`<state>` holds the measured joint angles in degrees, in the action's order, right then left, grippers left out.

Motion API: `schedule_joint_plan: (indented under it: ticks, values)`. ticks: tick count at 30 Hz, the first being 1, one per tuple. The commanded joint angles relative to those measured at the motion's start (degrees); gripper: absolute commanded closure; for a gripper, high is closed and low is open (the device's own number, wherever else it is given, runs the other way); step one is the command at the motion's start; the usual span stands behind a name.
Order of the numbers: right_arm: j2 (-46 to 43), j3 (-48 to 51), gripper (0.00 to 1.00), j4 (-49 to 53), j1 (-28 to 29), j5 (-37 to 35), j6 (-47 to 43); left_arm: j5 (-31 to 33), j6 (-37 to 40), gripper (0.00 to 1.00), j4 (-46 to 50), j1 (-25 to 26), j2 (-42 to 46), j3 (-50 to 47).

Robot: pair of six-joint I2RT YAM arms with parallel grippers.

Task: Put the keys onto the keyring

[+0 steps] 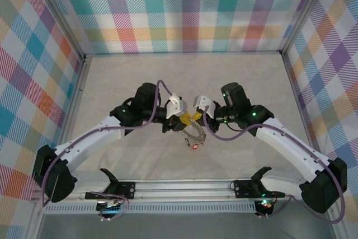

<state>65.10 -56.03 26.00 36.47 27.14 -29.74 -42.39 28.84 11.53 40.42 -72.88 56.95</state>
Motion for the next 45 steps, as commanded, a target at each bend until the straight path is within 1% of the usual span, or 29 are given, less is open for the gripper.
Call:
schedule_joint_plan:
  ticks: [1,4,7,10,15,22,25,29,35,41,45]
  values:
    - [0.5,0.1,1.0,-4.2,0.3,0.9,1.3,-0.8,-2.4,0.73,-1.9,1.0,-1.2,-0.1]
    - [0.6,0.8,1.0,-5.3,0.3,0.3,1.7,1.6,-4.6,0.73,-3.9,1.1,-0.9,-1.8]
    - [0.6,1.2,1.0,-6.1,0.3,0.3,1.8,3.6,-5.1,0.73,-2.8,1.0,-1.8,-1.5]
    - [0.6,1.5,1.0,-6.9,0.3,-0.2,1.8,3.3,-5.1,0.73,-1.9,1.1,-3.3,-0.7]
    - [0.3,2.1,1.0,-7.3,0.3,-1.8,1.7,2.4,-5.7,0.72,-4.7,1.1,-2.8,-2.3]
    - [-0.4,3.2,1.0,-8.5,0.3,-2.1,2.0,0.7,-5.5,0.74,-2.5,1.1,-4.2,-1.7]
    - [-0.7,3.5,1.0,-8.9,0.3,-1.9,1.9,0.3,-4.5,0.76,-2.9,1.1,-4.1,-2.4]
    - [-1.4,4.0,1.0,-9.6,0.3,-1.9,1.5,0.2,-1.7,0.76,-1.6,1.1,-3.8,-2.7]
    - [-1.8,4.6,1.0,-9.8,0.3,-1.7,1.3,0.6,-0.1,0.73,-2.2,0.5,-1.4,-4.5]
    - [-1.6,4.7,1.0,-10.3,0.3,-1.5,1.2,-0.3,-1.1,0.65,-5.1,-1.6,3.5,-7.5]
    - [-1.3,4.4,1.0,-10.7,0.3,-1.2,1.3,-0.9,-2.2,0.64,-5.5,-1.8,3.4,-7.9]
